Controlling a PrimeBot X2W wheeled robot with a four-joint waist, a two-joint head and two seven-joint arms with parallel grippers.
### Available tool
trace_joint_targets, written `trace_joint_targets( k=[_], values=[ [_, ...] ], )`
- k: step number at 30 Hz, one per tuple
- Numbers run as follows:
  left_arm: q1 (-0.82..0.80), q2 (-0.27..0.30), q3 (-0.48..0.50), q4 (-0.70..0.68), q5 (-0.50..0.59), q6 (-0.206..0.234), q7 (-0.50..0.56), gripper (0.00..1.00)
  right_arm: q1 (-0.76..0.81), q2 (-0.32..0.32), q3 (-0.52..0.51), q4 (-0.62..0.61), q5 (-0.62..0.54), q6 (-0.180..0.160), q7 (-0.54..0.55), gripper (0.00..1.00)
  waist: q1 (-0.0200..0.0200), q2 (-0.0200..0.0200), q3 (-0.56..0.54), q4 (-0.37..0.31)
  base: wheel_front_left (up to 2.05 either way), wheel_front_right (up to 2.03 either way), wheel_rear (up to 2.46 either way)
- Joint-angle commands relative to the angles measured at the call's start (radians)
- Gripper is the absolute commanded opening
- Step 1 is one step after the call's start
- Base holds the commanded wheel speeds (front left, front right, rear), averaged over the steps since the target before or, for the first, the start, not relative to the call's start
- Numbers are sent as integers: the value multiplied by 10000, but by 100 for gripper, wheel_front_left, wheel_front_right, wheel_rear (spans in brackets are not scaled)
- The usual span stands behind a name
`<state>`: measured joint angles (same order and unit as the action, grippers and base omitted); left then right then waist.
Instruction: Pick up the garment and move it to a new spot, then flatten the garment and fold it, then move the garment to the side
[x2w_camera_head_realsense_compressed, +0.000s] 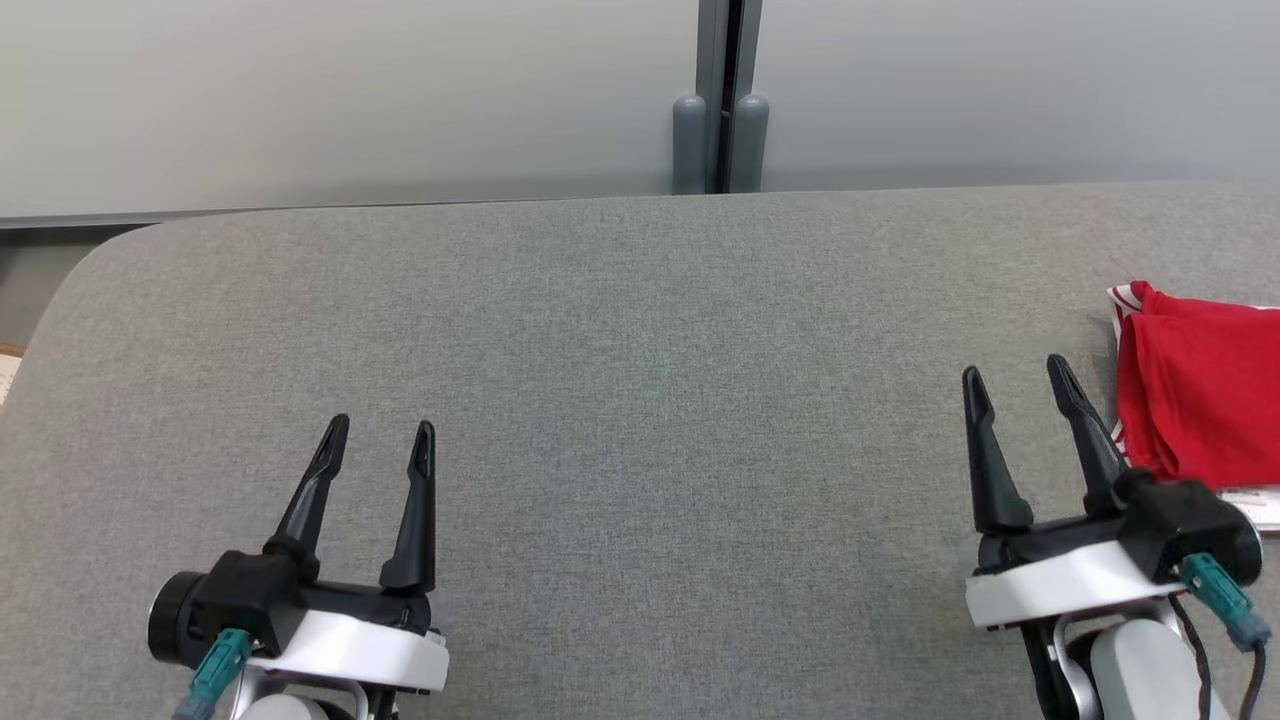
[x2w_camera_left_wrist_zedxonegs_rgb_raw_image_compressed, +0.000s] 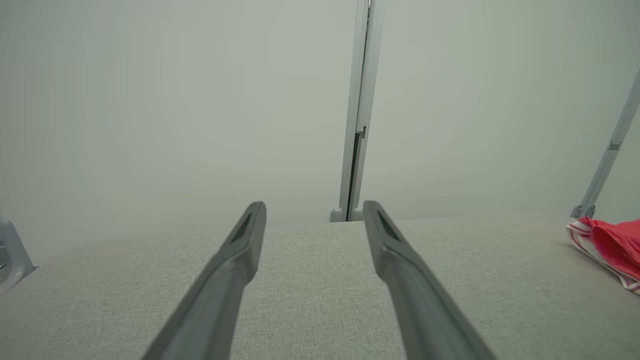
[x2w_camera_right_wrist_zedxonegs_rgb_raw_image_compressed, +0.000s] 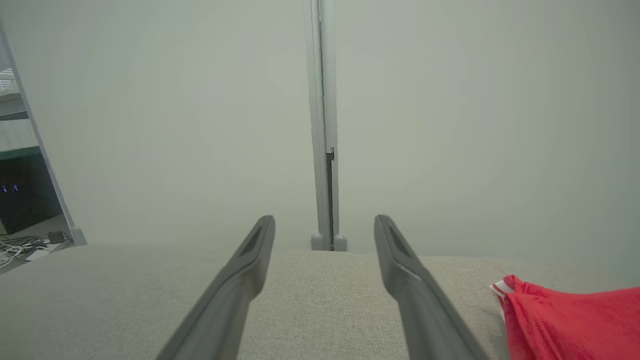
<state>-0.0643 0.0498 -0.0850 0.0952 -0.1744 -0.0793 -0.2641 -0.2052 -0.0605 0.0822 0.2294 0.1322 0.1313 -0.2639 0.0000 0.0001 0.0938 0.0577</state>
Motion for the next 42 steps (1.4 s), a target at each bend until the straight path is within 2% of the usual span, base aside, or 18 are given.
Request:
trace_joint_targets(
  k=[1, 5, 19, 28, 35, 42],
  values=[
    [156, 29, 14, 5, 39, 123, 3, 100, 258, -13, -69, -119, -293, -9, -4, 100, 0, -1, -71, -9, 0, 0, 0],
    [374, 27, 32, 147, -11, 315, 3, 100, 792, 83, -231, -338, -627, -4, -5, 100, 0, -1, -148, -19, 0, 0, 0],
    [535, 27, 86, -94, 2, 416, 3, 100, 884, 90, -205, -587, -8, -6, -6, 100, 0, -1, -167, -68, 0, 0, 0],
    [569, 25, 196, -464, -24, 279, 3, 100, 971, 90, -143, -595, -61, -6, -6, 100, 0, -1, -163, -18, 0, 0, 0],
    [729, 26, 141, -324, -350, -232, 3, 100, 922, 92, -32, -584, -60, -6, -6, 100, 0, -1, -227, 10, 0, 0, 0],
    [764, 28, 306, -426, -547, -344, 3, 100, 959, 92, 42, -570, -42, -4, -6, 100, 0, -1, -240, 2, 0, 0, 0]
  ],
)
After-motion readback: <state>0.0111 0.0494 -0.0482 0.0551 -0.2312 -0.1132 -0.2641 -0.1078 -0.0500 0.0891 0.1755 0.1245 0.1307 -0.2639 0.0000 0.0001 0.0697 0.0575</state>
